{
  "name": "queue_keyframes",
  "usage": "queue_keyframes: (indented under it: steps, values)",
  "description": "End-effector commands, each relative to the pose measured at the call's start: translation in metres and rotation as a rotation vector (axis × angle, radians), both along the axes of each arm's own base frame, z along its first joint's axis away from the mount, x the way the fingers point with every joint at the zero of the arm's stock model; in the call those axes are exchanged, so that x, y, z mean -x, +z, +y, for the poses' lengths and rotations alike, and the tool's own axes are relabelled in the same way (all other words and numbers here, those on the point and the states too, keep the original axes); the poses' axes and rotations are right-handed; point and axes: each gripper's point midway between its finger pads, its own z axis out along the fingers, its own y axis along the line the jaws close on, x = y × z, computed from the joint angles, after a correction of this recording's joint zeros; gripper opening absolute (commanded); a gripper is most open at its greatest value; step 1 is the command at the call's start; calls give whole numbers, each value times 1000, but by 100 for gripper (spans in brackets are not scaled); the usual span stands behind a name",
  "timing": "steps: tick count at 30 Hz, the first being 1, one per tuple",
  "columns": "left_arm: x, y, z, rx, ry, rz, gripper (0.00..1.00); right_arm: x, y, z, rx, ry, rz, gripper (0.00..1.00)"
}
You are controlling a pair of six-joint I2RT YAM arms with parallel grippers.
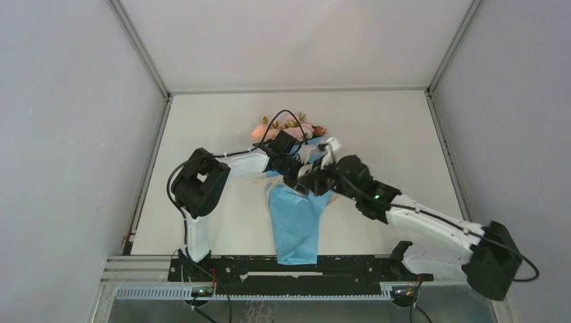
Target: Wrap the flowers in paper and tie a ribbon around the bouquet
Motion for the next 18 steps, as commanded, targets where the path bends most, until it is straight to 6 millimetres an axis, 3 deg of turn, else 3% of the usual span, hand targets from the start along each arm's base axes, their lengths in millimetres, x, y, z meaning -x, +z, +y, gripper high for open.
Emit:
queue_keyframes:
  steps: [1, 4, 7, 12, 16, 18]
  values:
    - [-9, 22, -10, 88, 1, 28, 0, 54, -20, 64, -53, 401, -30, 0]
    - [-19, 27, -7, 111, 33, 47, 0, 62, -54, 72, -46, 421, 45, 0]
    - [-28, 38, -3, 151, 62, 56, 0, 62, -76, 71, -58, 401, 84, 0]
    - [-38, 68, 4, 242, 79, 92, 0, 40, -117, 56, -11, 289, 195, 0]
    - [-36, 108, 18, 307, 20, 44, 0, 19, -127, 50, -53, 245, 262, 0]
    - [-23, 135, 35, 311, -20, -14, 0, 3, -124, 55, -75, 239, 271, 0]
